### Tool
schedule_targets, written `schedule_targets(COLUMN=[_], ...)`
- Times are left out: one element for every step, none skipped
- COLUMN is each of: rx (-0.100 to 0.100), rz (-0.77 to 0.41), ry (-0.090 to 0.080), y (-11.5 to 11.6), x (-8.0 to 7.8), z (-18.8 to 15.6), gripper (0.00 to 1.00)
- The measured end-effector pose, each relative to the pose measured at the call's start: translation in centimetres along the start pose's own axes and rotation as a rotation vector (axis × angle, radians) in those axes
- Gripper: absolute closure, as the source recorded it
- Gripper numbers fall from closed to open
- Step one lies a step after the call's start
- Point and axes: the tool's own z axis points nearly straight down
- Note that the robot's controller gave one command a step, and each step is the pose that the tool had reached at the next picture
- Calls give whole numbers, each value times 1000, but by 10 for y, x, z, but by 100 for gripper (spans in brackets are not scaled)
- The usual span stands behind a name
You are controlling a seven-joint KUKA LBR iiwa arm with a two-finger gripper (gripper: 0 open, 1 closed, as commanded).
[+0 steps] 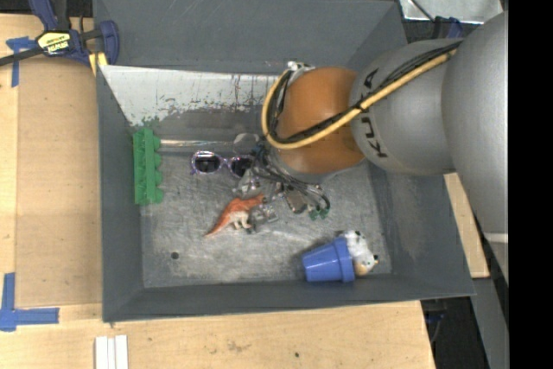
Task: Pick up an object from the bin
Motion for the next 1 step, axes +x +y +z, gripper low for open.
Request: schedule_targets(rx=[0], rz=[0], ry=[5], y=[0], x=[1], z=[-3], gripper=[100])
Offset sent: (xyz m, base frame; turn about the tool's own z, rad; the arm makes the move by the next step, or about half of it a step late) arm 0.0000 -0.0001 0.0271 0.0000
